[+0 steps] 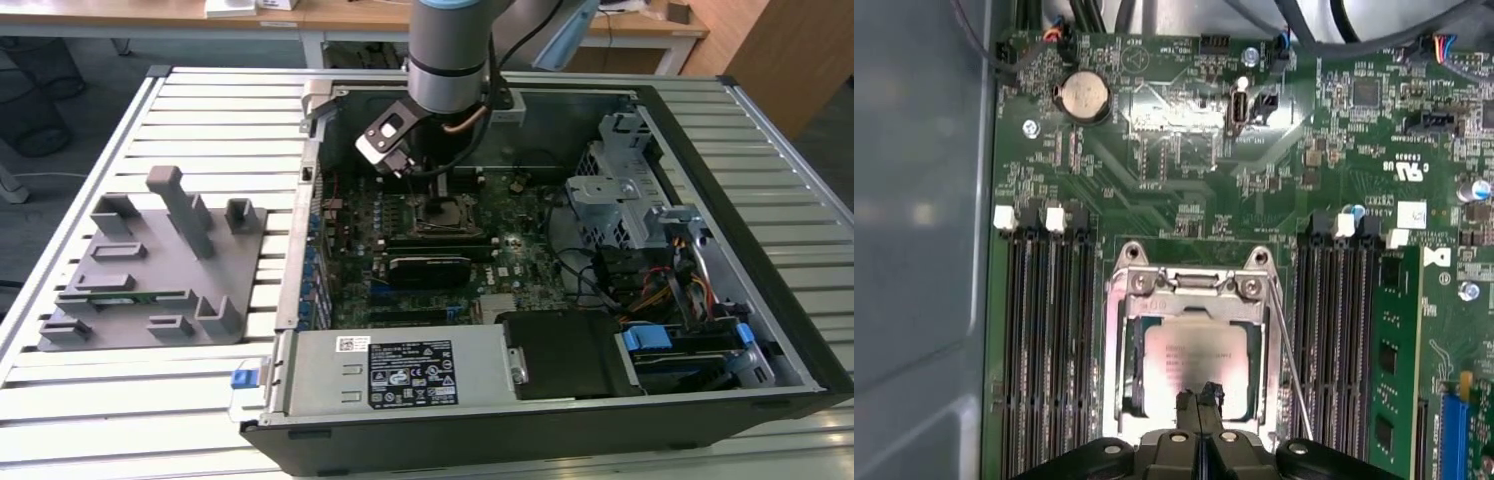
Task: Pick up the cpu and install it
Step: 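Close the cpu cover, then install the first cpu locking lever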
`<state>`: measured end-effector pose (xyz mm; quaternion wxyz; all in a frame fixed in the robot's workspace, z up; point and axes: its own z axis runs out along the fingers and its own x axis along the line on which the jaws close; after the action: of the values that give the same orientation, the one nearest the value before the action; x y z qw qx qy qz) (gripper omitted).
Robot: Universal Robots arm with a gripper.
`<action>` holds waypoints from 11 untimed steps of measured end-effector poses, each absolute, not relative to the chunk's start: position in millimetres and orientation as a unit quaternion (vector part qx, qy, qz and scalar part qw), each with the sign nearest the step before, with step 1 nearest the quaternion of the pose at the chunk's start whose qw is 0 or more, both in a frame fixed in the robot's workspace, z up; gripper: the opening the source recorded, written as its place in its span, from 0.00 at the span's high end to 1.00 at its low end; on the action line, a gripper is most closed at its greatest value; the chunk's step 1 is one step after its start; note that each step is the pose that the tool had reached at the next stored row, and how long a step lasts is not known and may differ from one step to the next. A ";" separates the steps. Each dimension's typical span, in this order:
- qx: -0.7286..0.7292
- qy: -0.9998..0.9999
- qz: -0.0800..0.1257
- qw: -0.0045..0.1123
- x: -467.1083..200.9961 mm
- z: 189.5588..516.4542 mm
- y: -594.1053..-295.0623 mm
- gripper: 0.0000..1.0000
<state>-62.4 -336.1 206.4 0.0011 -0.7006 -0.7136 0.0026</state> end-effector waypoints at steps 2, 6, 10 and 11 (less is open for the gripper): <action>-0.701 -0.714 0.003 0.001 -60.4 206.4 -336.1 0.89; -0.701 -0.714 0.003 0.001 -57.4 206.4 -336.1 0.89; -0.701 -0.714 0.003 0.001 -54.7 206.4 -336.1 0.89; -0.701 -0.714 0.003 0.001 -54.3 206.4 -336.1 0.89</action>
<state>-54.3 -336.1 206.4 0.0011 -0.7006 -0.7135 0.0026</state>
